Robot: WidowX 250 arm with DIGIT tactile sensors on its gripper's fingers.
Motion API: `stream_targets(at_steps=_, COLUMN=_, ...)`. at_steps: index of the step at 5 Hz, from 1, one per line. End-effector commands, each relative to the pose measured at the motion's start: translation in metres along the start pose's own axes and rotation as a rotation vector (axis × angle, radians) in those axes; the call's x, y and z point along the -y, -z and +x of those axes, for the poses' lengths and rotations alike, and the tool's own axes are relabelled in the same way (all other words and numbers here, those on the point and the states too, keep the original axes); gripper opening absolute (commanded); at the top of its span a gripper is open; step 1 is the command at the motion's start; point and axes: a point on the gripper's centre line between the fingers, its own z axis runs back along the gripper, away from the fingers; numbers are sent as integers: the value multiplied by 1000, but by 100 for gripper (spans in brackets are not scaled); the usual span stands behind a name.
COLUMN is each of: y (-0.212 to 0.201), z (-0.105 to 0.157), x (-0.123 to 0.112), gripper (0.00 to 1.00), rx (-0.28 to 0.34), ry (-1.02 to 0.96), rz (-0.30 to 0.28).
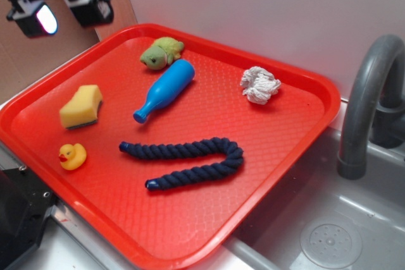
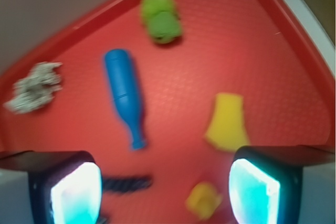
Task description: Grab the green sponge.
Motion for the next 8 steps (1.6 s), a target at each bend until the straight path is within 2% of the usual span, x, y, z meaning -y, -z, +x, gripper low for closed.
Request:
stream_targets(at_steps=1, y=40, z=16, x=-38, gripper=100, rx=44, ry=-12, rz=89)
stream_targets(at_steps=2, y=65, z=6, x=-41, gripper=100, rx=-25, ry=-13, rz=83)
stream_targets(at_steps=3, y=89, z=-8, x=-34, gripper=100, rx=-43, ry=50, rz=64)
stream_targets(at_steps=4, y=100, z=-12, x=-27, gripper=0, rx=-58, ry=94, rz=28)
stream_targets(at_steps=6, y=80, z=-12, x=-23, gripper=0, rx=-47, ry=146, rz=13)
stream_targets(at_steps=7, y=33, z=-7, x=20, gripper=0, rx=-53, ry=321, rz=45)
stream_targets(at_steps=8, y=-16, z=-20, x=69, gripper=0, rx=-69, ry=487, rz=14)
